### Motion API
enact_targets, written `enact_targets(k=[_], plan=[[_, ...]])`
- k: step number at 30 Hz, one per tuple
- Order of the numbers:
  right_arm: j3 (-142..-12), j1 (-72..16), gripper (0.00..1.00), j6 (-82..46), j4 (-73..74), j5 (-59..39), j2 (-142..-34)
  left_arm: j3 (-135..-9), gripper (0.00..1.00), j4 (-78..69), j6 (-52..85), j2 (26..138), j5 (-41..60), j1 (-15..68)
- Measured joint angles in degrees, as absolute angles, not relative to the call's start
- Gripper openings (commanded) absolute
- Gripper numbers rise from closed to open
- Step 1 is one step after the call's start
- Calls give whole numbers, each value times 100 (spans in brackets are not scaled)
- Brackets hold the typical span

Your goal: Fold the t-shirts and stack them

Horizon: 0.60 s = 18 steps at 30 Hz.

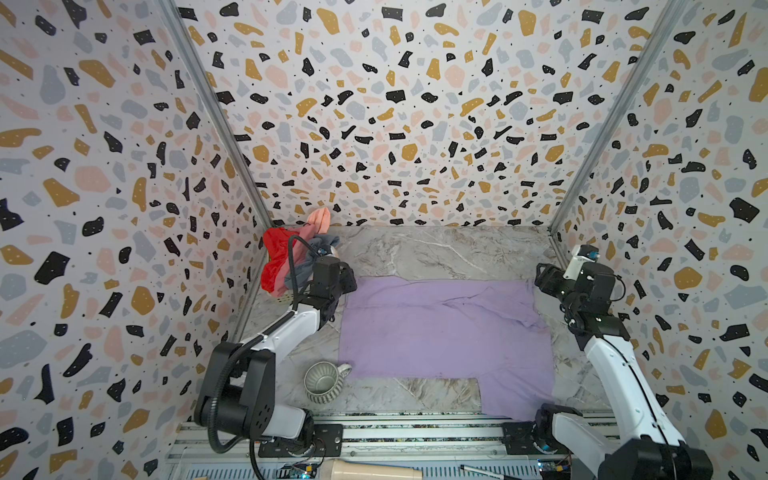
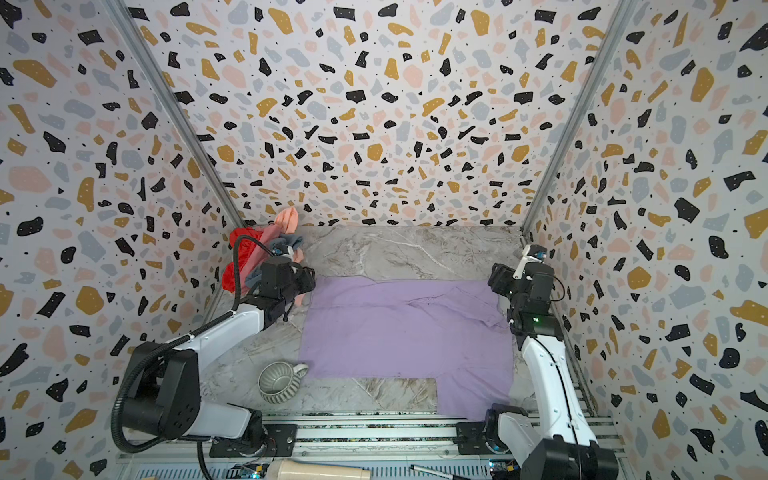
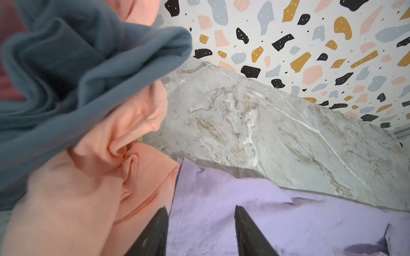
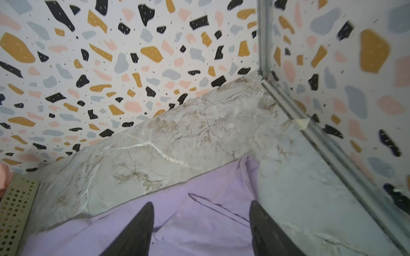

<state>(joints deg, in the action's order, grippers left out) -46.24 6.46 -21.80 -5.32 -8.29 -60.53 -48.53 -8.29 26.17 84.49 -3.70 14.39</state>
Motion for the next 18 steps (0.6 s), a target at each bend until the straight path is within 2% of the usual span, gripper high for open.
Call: enact_targets(k=[4,8,18], plan=[[-4488,425,66,-2178,-408,-1157,-6735,-5175,49,-738,2611,9054,-255,1765],[-4418,261,61,-2189,-174,-1474,-7526,-5393,49,-755,2630,9660,-110,2003],[-4458,185,59,-2331,642,-1577,-9376,-5673,49,-827,2797,10779,89,2029]])
